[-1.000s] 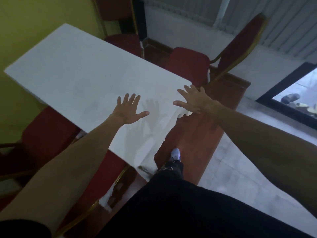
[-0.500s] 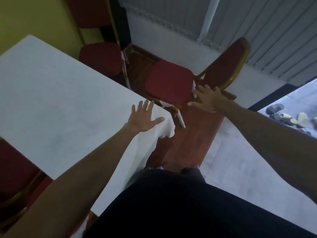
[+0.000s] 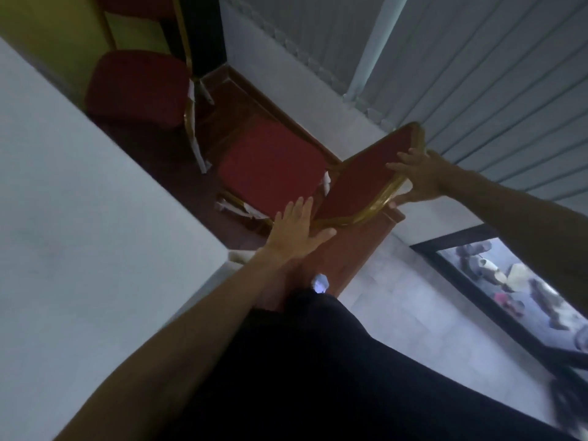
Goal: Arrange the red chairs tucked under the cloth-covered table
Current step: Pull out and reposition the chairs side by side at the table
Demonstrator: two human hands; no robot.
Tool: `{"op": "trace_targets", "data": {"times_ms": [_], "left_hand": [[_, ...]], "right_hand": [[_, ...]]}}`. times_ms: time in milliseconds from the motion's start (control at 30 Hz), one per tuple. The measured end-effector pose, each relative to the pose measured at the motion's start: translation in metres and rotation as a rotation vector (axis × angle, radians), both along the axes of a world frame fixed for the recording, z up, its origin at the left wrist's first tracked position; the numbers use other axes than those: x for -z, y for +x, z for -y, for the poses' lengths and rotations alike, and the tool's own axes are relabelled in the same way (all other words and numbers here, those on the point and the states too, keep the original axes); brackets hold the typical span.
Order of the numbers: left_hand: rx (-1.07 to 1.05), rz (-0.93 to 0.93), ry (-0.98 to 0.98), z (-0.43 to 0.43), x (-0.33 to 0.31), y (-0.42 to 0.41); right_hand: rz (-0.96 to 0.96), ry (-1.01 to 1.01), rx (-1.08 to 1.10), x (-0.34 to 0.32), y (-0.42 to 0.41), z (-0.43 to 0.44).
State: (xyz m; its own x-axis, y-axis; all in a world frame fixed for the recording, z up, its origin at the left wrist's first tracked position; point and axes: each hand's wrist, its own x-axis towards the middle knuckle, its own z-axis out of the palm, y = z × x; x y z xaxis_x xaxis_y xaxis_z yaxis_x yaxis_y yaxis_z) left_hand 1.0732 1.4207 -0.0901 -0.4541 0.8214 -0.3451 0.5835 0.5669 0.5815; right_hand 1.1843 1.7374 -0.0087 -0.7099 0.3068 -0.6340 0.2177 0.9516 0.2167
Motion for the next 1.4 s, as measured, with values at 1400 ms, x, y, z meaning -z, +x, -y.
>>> {"op": "trace_targets", "data": {"times_ms": [1400], "left_hand": [[-0.586, 0.119, 0.04, -0.274, 0.043, 0.085]], "right_hand": [[-0.332, -0.587, -0.967, 0.096, -0.099, -0.252]]}}
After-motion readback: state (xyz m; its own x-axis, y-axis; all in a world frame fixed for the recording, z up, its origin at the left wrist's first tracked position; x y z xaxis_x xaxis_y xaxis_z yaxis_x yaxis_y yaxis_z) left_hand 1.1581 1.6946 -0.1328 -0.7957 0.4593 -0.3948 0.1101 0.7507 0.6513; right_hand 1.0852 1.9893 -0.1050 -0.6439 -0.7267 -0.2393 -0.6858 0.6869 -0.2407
